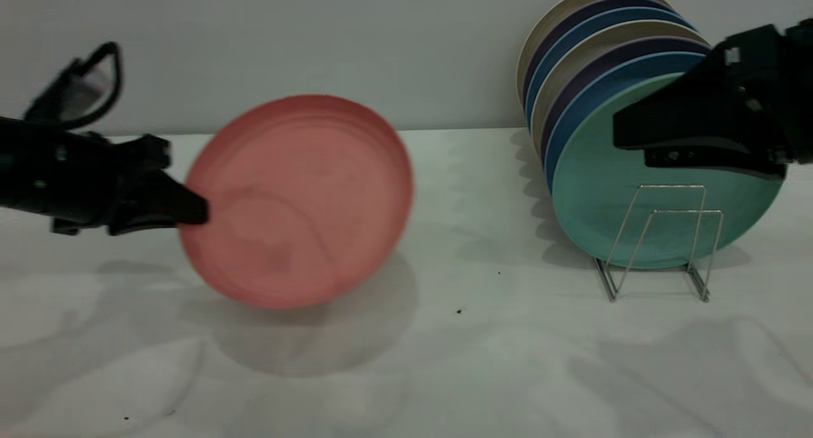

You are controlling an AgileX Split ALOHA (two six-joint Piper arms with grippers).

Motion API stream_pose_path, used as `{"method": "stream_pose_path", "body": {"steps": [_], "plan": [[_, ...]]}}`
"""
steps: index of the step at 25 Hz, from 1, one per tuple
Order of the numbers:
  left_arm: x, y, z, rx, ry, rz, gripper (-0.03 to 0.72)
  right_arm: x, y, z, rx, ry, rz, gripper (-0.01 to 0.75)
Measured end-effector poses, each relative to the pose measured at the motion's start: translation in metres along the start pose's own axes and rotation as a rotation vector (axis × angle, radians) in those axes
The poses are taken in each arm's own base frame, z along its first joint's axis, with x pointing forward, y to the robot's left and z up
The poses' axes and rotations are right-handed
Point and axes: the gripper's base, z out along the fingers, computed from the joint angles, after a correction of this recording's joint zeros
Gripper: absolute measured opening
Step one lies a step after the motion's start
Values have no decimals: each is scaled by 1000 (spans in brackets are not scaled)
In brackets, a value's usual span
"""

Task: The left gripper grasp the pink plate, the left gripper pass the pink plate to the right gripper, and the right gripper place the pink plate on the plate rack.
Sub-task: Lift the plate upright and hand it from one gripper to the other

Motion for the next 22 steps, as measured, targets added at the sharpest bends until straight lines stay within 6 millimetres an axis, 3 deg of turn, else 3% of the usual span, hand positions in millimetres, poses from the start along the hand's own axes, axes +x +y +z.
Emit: {"method": "stream_pose_path", "body": {"steps": [6, 14, 22], "plan": [[1, -28, 15, 64, 33, 55, 15, -10, -15, 18, -5, 12, 18, 441], [-8, -63, 31, 150, 38, 112, 15, -3, -31, 36, -30, 57, 56, 441], [-7, -88, 43, 177, 56, 153, 15, 0, -13, 56, -87, 105, 5, 442]]}}
